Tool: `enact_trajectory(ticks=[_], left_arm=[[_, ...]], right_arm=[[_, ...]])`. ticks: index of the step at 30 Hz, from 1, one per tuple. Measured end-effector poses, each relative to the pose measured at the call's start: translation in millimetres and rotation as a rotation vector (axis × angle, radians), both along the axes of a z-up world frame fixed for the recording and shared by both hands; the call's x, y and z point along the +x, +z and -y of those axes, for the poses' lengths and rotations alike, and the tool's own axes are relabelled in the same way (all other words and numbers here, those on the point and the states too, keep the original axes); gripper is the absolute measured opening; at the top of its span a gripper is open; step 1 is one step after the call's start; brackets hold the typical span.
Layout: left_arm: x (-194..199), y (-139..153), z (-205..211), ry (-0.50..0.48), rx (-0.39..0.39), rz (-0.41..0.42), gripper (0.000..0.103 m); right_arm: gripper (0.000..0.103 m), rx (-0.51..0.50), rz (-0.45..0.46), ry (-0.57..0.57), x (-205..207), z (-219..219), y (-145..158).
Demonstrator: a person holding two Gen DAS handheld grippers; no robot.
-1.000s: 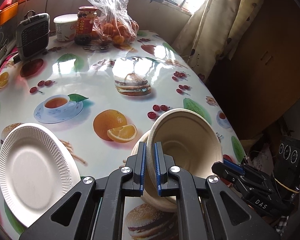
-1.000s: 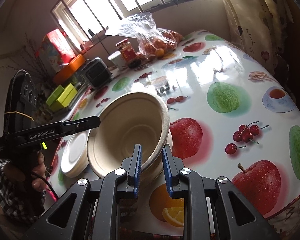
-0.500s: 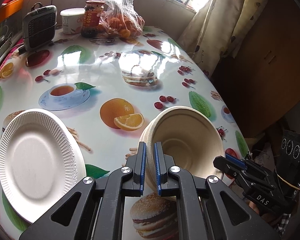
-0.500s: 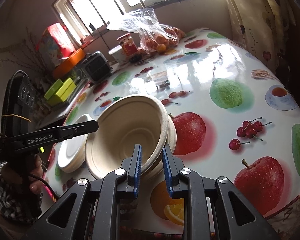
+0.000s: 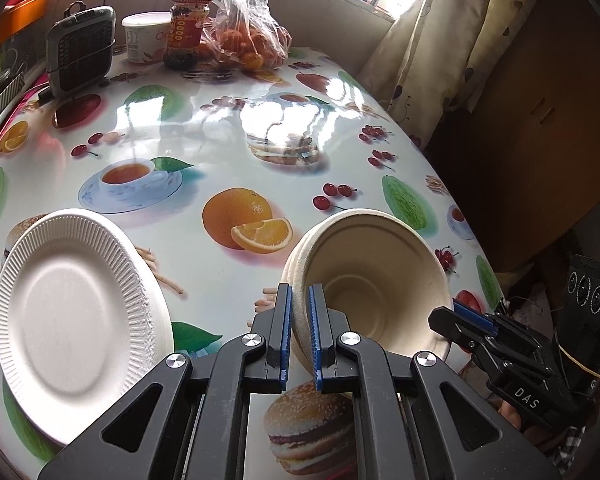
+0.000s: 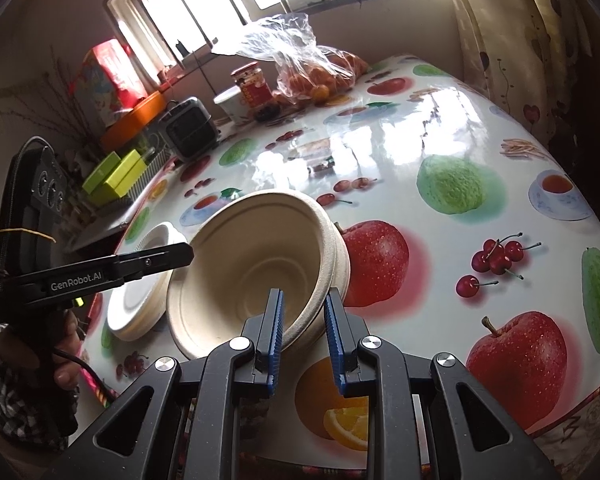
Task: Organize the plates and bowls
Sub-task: 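Lower the bowl into the nested bowls and open the right gripper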
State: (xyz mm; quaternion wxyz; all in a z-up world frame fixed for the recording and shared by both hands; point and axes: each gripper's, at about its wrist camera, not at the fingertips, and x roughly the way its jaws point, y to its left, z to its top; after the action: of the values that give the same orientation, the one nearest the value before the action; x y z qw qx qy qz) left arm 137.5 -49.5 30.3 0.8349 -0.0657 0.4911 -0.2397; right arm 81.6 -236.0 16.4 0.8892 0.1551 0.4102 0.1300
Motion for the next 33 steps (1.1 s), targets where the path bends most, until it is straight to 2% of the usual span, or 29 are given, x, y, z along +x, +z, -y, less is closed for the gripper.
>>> enact_trajectory(ticks=[13,21,33], left_arm=[[-1.0,-0.4,0.1,0.004,-0.001,0.001,0.008],[-0.8,-1.2,0.4,0.008,0.000,-0.004,0.008],[-1.0,-2.9,-0.9,0.008,-0.001,0.000,0.009]], right_arm=[[0.022,-0.032,0.003,-0.005,1.6,-0.1,-3.2],[0.030,-0.053,0.005,-0.018,2.5,2.4,-1.7],[0.034,-0.053,0.004,-0.017,2.8,2.4,-2.9]])
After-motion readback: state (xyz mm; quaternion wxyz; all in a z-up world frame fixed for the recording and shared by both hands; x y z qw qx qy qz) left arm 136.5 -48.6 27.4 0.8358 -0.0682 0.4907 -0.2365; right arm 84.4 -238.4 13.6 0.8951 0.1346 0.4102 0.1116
